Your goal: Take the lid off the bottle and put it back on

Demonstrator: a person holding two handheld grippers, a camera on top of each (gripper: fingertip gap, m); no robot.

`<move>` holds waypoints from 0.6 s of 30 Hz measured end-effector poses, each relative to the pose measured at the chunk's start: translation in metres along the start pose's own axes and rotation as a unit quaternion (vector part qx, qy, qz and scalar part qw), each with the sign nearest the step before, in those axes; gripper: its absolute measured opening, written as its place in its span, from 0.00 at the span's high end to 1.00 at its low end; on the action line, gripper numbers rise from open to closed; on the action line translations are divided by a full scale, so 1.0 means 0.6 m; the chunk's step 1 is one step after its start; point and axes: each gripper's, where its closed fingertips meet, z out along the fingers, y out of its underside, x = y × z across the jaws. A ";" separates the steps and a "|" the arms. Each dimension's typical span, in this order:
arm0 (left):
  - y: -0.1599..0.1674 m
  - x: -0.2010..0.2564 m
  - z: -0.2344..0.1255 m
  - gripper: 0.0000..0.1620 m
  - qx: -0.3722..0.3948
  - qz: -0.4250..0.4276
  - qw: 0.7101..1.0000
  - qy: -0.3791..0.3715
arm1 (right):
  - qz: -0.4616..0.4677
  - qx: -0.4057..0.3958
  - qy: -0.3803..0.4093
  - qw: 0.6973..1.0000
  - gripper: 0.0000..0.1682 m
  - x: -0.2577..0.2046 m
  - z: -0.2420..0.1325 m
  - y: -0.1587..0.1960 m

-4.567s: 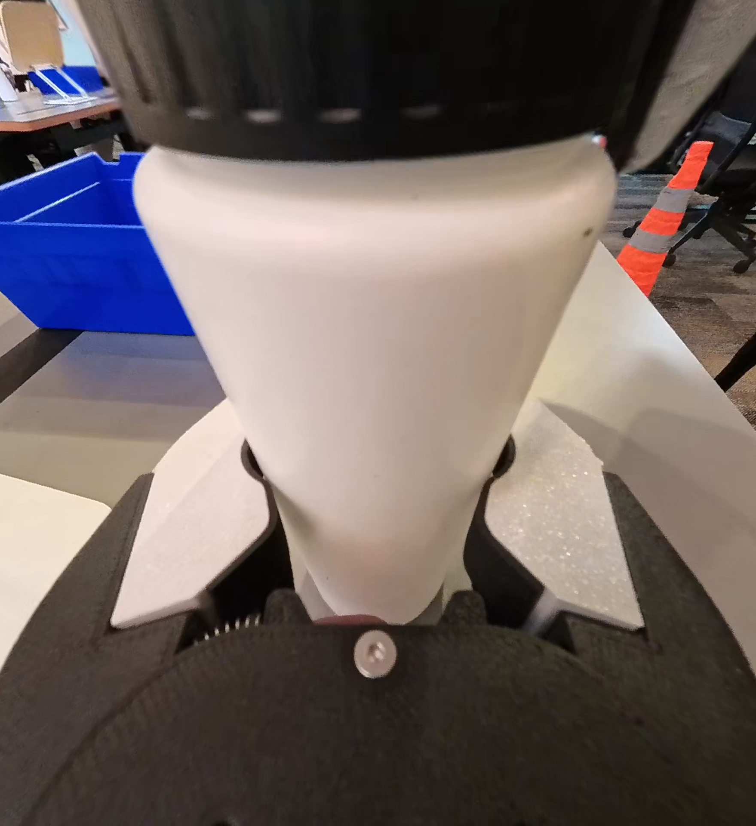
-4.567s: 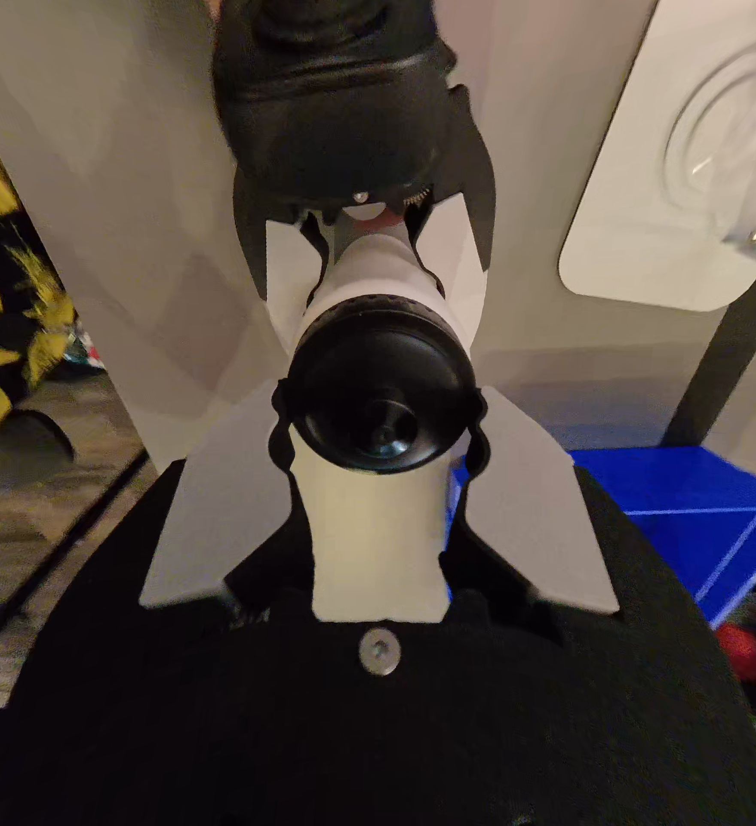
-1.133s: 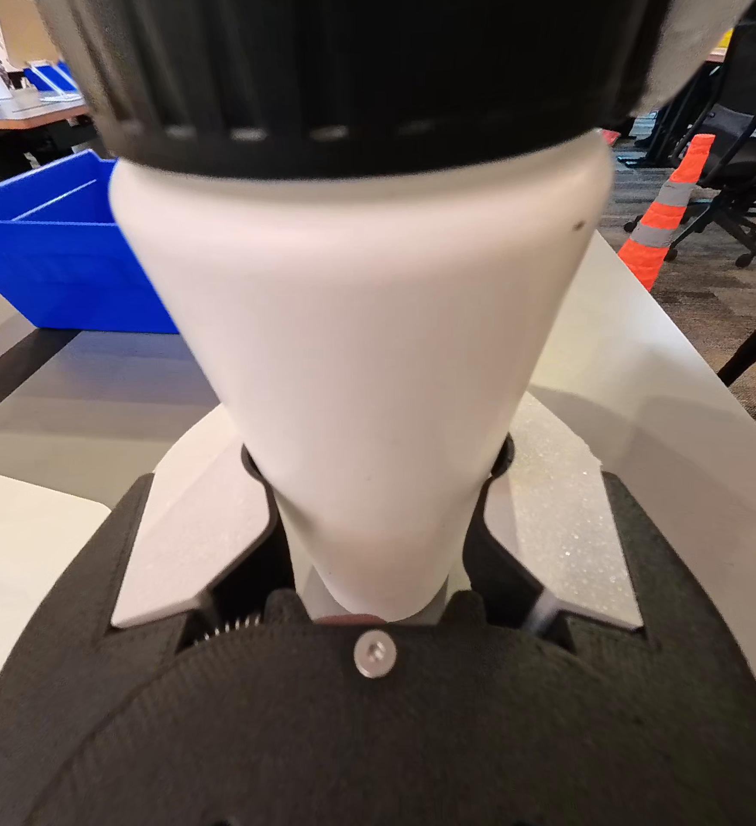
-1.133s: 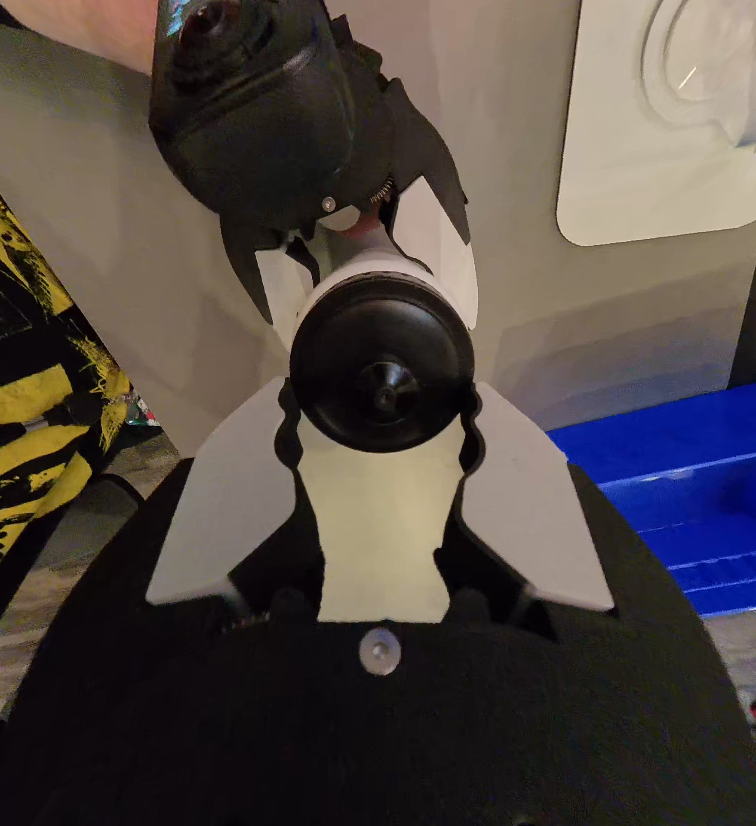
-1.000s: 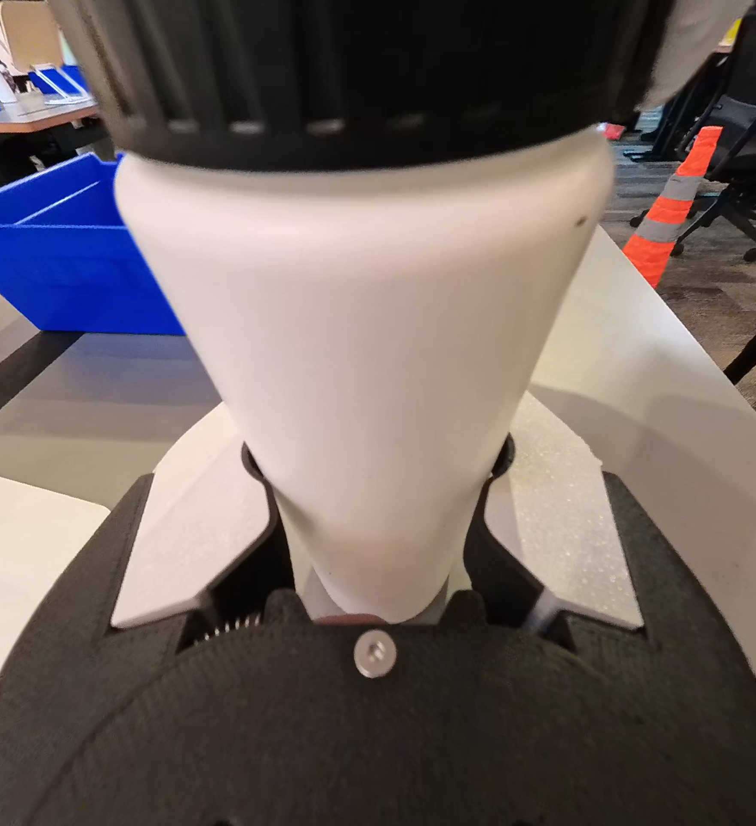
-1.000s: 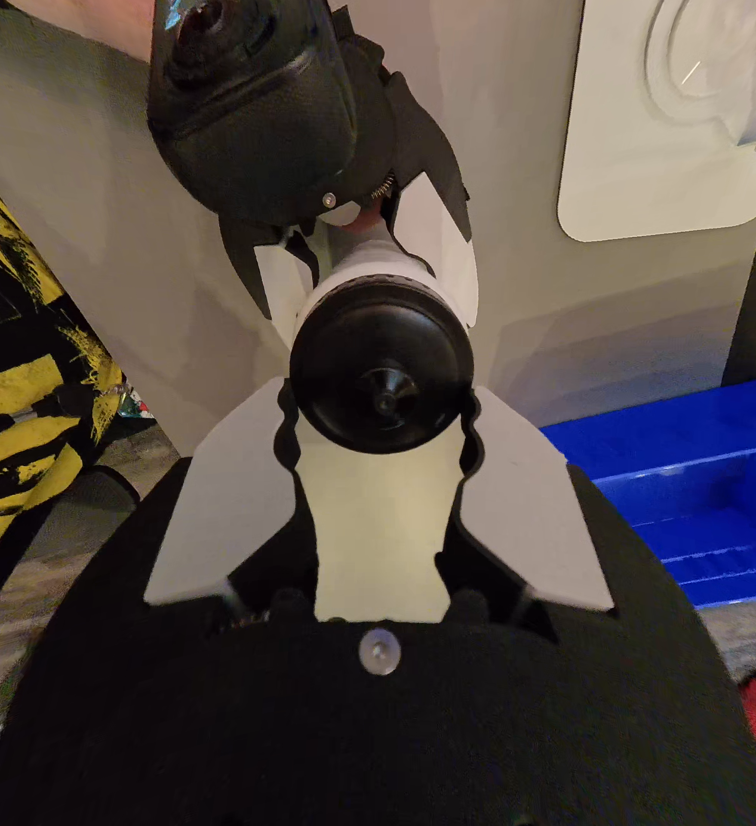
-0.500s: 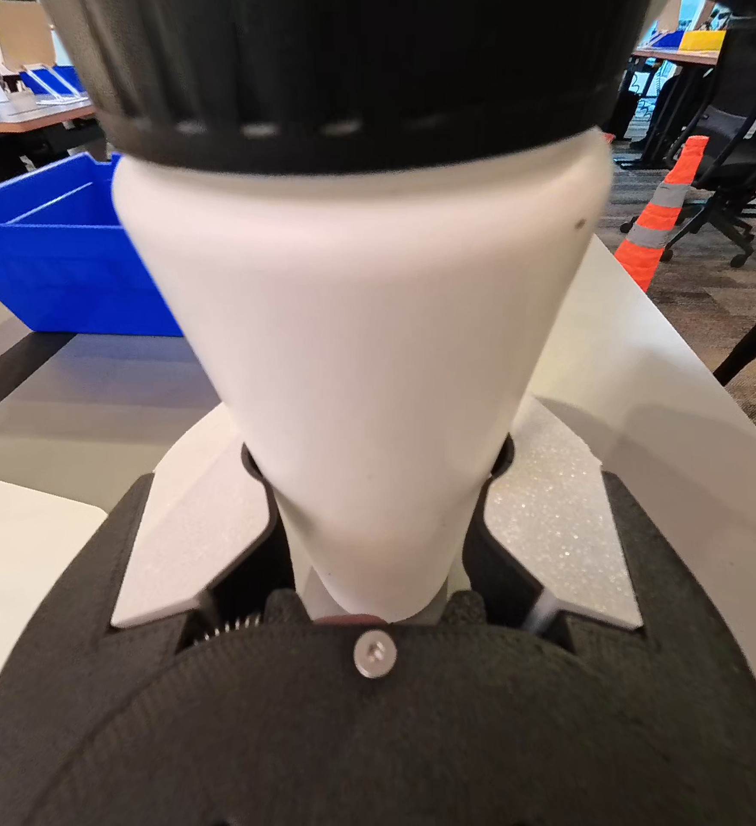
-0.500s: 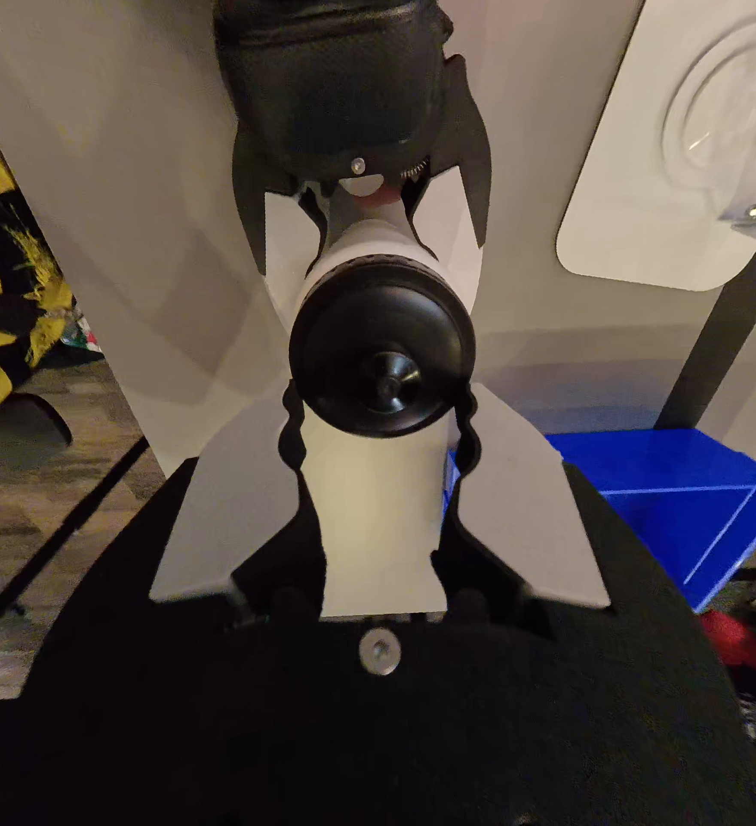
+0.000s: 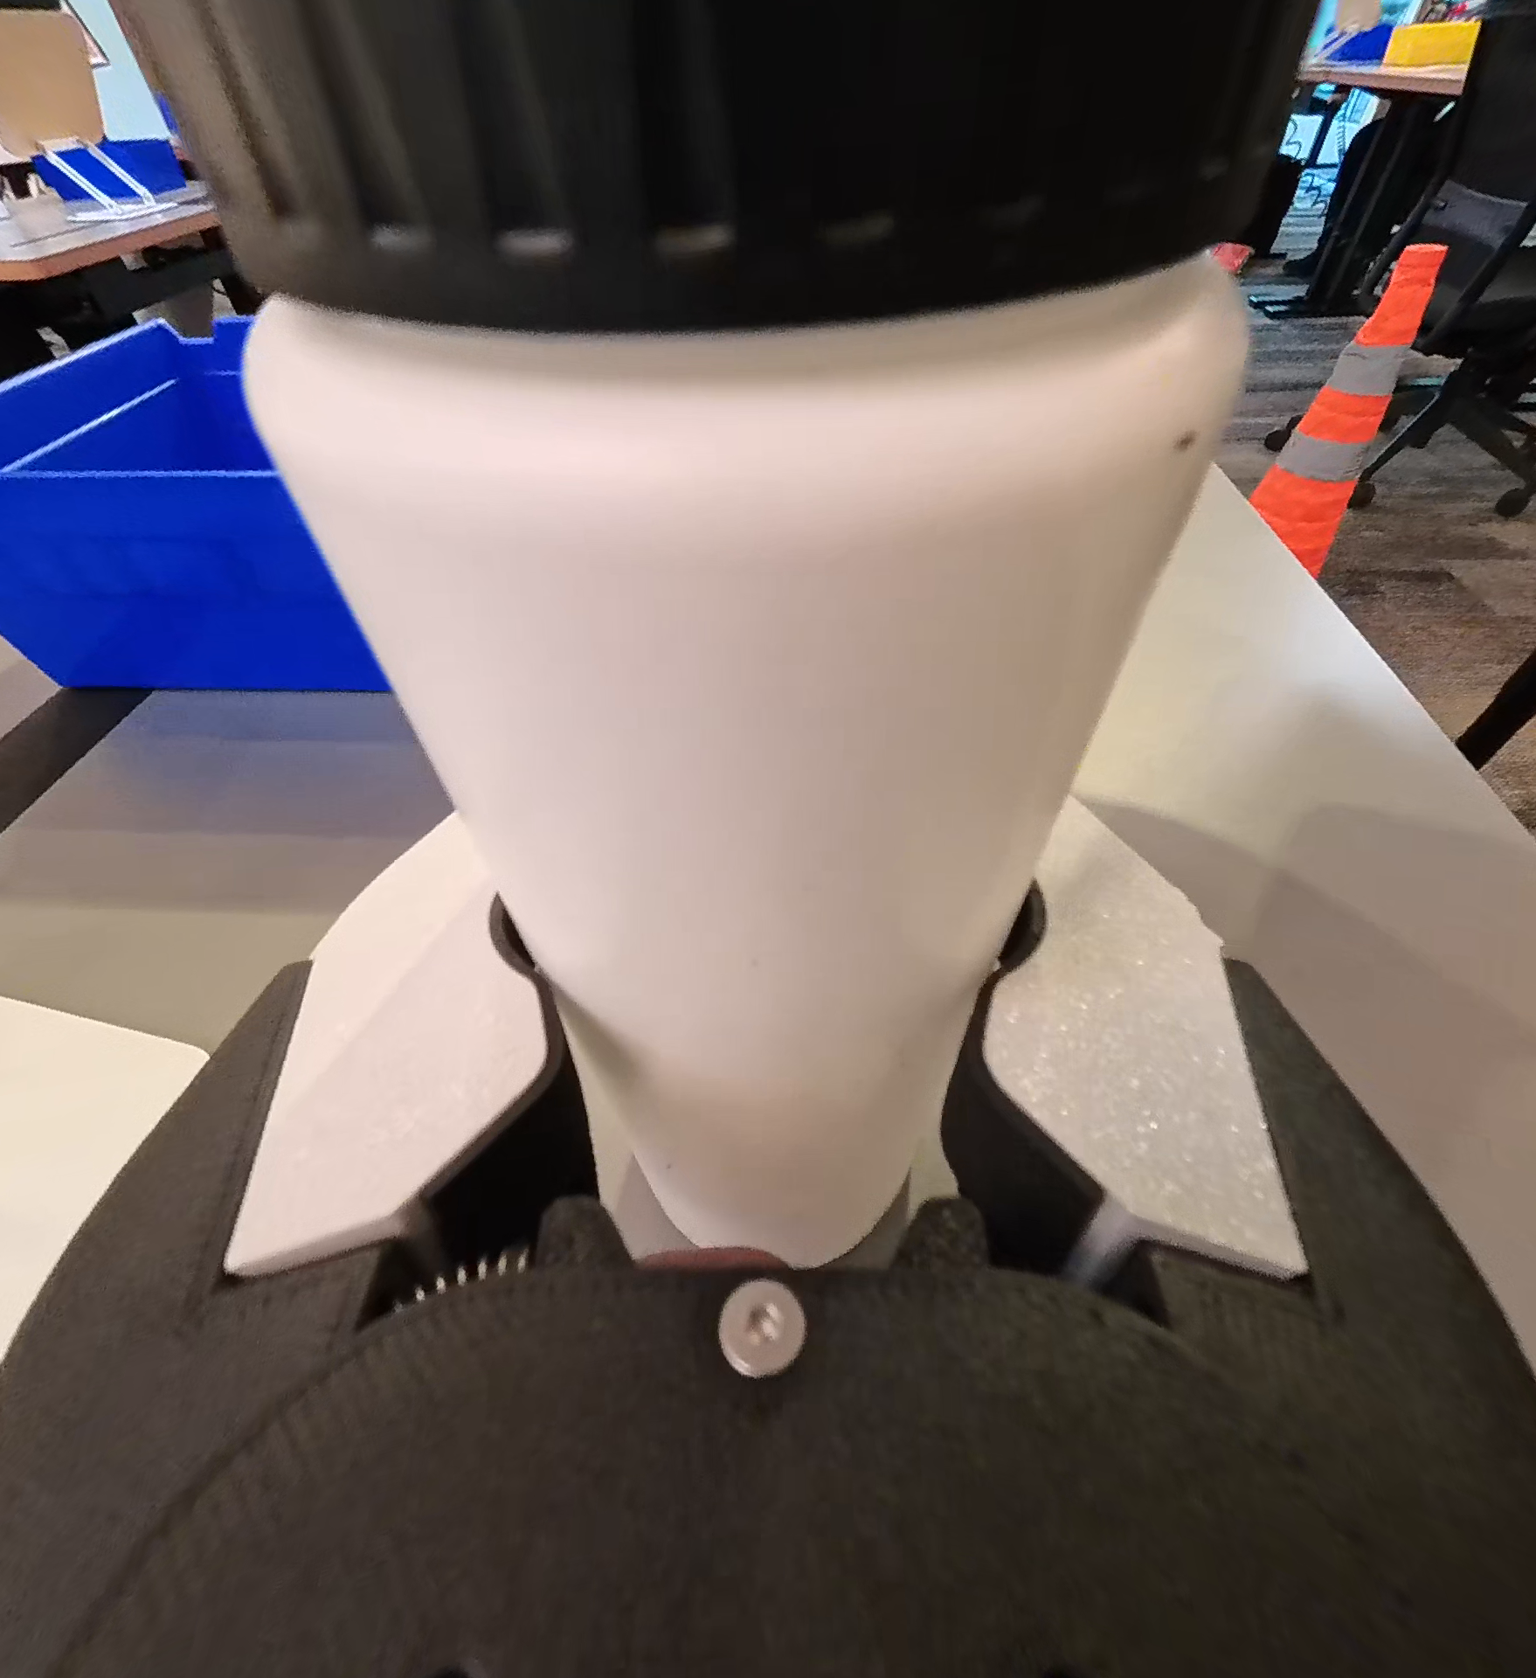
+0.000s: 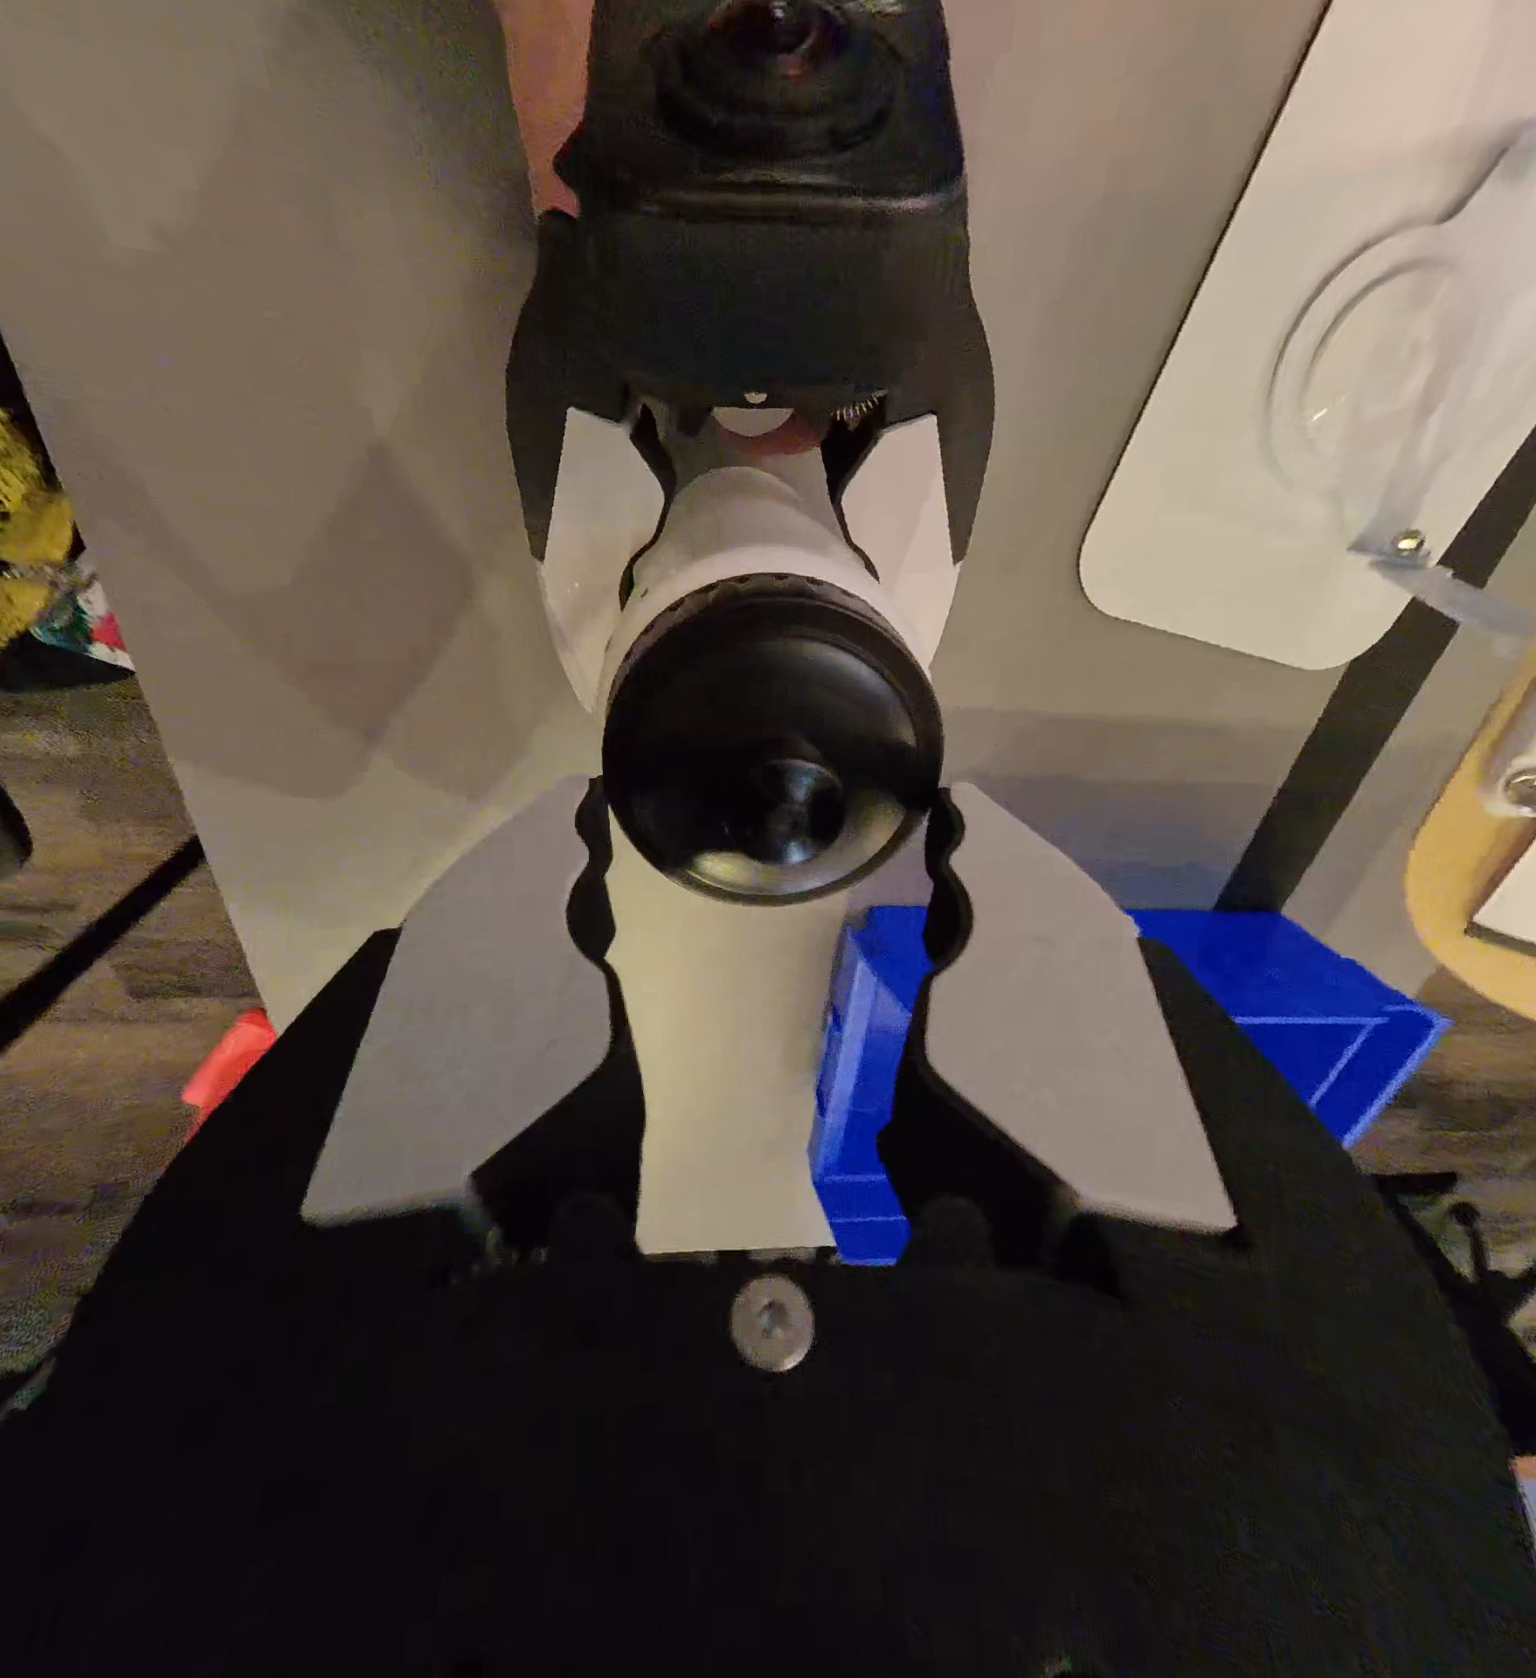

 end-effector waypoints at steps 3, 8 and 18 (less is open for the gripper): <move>0.000 -0.001 -0.001 0.39 0.001 -0.003 1.000 0.000 | -0.015 -0.005 -0.005 1.000 0.60 0.002 0.001 -0.001; 0.001 -0.002 -0.002 0.39 0.002 -0.007 1.000 0.001 | 0.084 0.005 -0.024 0.996 0.60 0.001 0.002 -0.002; 0.000 0.002 0.001 0.38 -0.001 0.002 1.000 -0.001 | 0.097 0.009 -0.020 0.995 0.59 -0.001 0.008 0.000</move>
